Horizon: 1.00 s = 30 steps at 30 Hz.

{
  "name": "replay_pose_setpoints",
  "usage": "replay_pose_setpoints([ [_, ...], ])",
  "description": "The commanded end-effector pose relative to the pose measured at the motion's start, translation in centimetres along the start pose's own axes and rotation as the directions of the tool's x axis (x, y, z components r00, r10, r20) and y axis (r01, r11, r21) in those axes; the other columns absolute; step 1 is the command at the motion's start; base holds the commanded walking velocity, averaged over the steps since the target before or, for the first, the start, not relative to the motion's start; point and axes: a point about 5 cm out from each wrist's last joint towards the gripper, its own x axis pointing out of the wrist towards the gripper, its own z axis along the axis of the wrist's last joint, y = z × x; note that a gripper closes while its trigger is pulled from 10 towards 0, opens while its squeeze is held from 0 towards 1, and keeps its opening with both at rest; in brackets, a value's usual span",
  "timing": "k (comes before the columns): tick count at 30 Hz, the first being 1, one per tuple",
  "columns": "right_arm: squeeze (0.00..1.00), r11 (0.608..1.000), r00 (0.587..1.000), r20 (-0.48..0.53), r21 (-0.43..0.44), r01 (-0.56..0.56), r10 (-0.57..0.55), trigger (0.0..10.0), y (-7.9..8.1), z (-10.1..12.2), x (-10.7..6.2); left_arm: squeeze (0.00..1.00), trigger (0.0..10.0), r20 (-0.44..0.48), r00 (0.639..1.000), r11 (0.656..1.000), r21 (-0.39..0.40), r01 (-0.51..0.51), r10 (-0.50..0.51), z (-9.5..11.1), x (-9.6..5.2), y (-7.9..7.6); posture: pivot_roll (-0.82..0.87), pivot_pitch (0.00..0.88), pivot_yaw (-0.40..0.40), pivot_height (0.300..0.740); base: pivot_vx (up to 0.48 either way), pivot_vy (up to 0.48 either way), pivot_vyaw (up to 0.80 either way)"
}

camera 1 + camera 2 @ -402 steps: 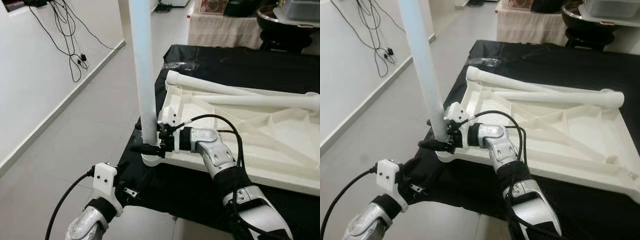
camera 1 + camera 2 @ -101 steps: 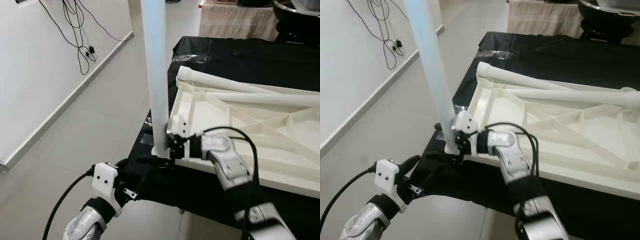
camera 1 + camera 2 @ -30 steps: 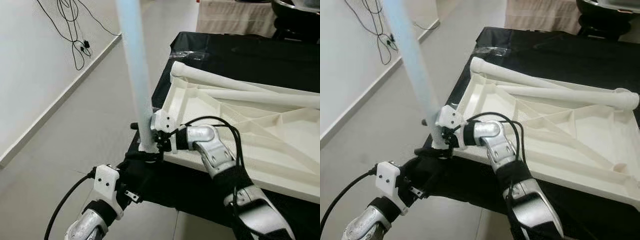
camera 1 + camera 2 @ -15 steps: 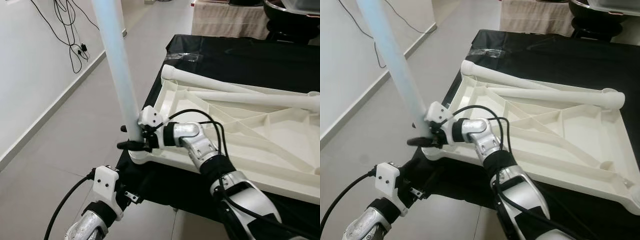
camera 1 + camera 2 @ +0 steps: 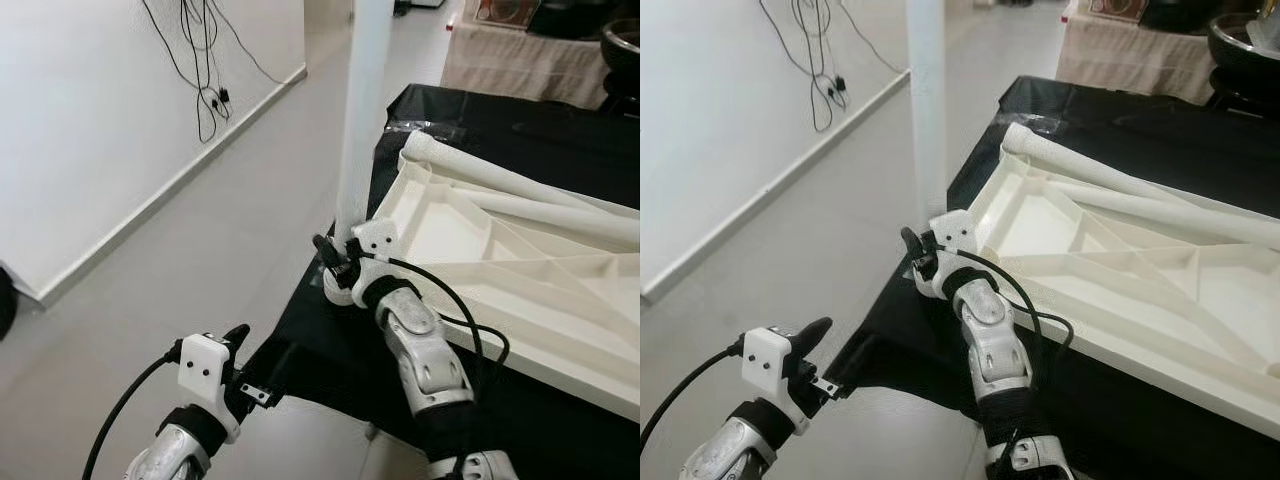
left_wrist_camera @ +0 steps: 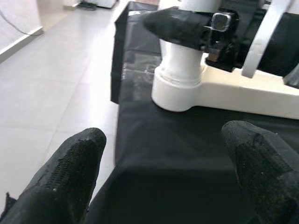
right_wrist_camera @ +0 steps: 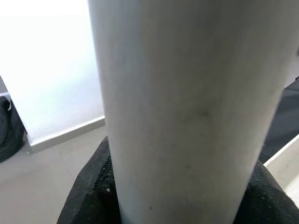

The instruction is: Building children table

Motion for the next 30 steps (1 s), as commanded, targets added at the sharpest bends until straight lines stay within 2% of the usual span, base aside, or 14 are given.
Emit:
replay_pose_setpoints([
  [1, 0.0, 1.0, 0.989, -0.146, 0.007, 0.025, -0.023, 0.0, -0.4, -3.1, -0.9, 0.0, 10.0, -0.034, 0.999, 1.0, -0.001, -0.001, 0.001, -0.7, -0.2, 0.1, 0.1, 0.192, -0.016, 0.74, 0.0, 0.0, 0.0],
  [4, 0.0, 1.0, 0.989, -0.148, 0.006, -0.004, 0.005, 0.2, 0.0, -2.9, -0.6, 0.0, 10.0, -0.033, 0.999, 1.0, 0.0, -0.005, 0.005, -0.7, -0.2, 0.2, 0.1, 0.187, -0.015, 0.74, 0.0, 0.0, 0.0],
  [5, 0.0, 1.0, 0.991, -0.134, 0.014, -0.014, 0.016, 10.0, 0.4, -2.4, -0.4, 0.0, 10.0, -0.032, 0.999, 1.0, 0.001, -0.008, 0.008, -0.7, -0.2, 0.2, 0.1, 0.185, -0.017, 0.74, 0.0, 0.0, 0.0],
  [8, 0.0, 0.998, 0.992, -0.108, 0.043, -0.056, 0.06, 10.0, 1.1, -1.6, -0.2, 0.0, 10.0, -0.031, 0.999, 1.0, 0.001, -0.01, 0.01, -0.8, -0.1, 0.2, 0.1, 0.182, -0.018, 0.74, 0.0, 0.0, 0.0],
  [9, 1.0, 0.974, 0.977, -0.039, 0.095, -0.204, 0.208, 10.0, 1.8, -0.3, 0.2, 0.0, 10.0, -0.03, 1.0, 1.0, -0.001, -0.007, 0.007, -0.8, 0.0, 0.2, 0.09, 0.179, -0.017, 0.74, 0.0, 0.0, 0.0],
  [14, 1.0, 0.926, 0.933, 0.015, 0.121, -0.359, 0.36, 10.0, 2.3, 0.6, 0.3, 0.0, 10.0, -0.03, 1.0, 1.0, -0.002, -0.005, 0.005, -0.8, 0.0, 0.2, 0.09, 0.174, -0.013, 0.74, 0.0, 0.0, 0.0],
  [16, 1.0, 0.79, 0.792, 0.064, 0.057, -0.61, 0.607, 10.0, 2.8, 1.6, -0.3, 0.0, 10.0, -0.031, 1.0, 1.0, -0.002, -0.001, 0.001, -0.9, 0.2, 0.1, 0.1, 0.166, -0.008, 0.74, 0.0, 0.0, 0.0],
  [17, 0.0, 0.679, 0.678, 0.034, -0.011, -0.734, 0.734, 10.0, 3.0, 1.6, -0.8, 0.0, 10.0, -0.032, 0.999, 1.0, -0.001, 0.001, -0.002, -1.0, 0.2, 0.1, 0.1, 0.163, -0.011, 0.74, 0.0, 0.0, 0.0],
  [19, 0.0, 0.562, 0.565, -0.027, -0.067, -0.824, 0.825, 10.0, 3.0, 1.3, -1.3, 0.0, 10.0, -0.032, 0.999, 1.0, -0.001, 0.003, -0.003, -1.0, 0.3, 0.1, 0.1, 0.161, -0.015, 0.74, 0.0, 0.0, 0.0],
  [21, 0.0, 0.562, 0.565, -0.027, -0.067, -0.824, 0.825, 10.0, 3.0, 1.3, -1.3, 0.0, 10.0, -0.032, 0.999, 1.0, -0.001, 0.003, -0.003, -1.0, 0.3, 0.1, 0.1, 0.161, -0.015, 0.74, 0.0, 0.0, 0.0],
  [22, 0.0, 0.479, 0.484, -0.074, -0.075, -0.875, 0.872, 10.0, 3.0, 1.2, -1.0, 0.0, 10.0, -0.03, 1.0, 1.0, -0.001, 0.002, -0.002, -1.0, 0.3, 0.1, 0.1, 0.156, -0.017, 0.74, 0.0, 0.0, 0.0],
  [23, 0.0, 0.451, 0.457, -0.089, -0.072, -0.889, 0.885, 10.0, 3.0, 1.2, -0.8, 0.0, 10.0, -0.03, 1.0, 1.0, 0.0, 0.001, -0.001, -1.1, 0.3, 0.1, 0.1, 0.156, -0.017, 0.74, 0.0, 0.0, 0.0],
  [29, 0.0, 0.38, 0.387, -0.111, -0.077, -0.922, 0.915, 10.0, 3.4, 1.9, 0.5, 0.0, 10.0, -0.031, 1.0, 1.0, 0.01, -0.003, 0.003, -1.1, 0.3, 0.0, 0.12, 0.151, -0.018, 0.74, 0.0, 0.0, 0.0],
  [30, 0.0, 0.369, 0.376, -0.109, -0.074, -0.926, 0.92, 9.3, 3.5, 2.0, 0.6, 0.0, 10.0, -0.031, 1.0, 1.0, 0.01, -0.003, 0.003, -1.1, 0.2, -0.1, 0.12, 0.151, -0.017, 0.74, 0.0, 0.0, 0.0],
])
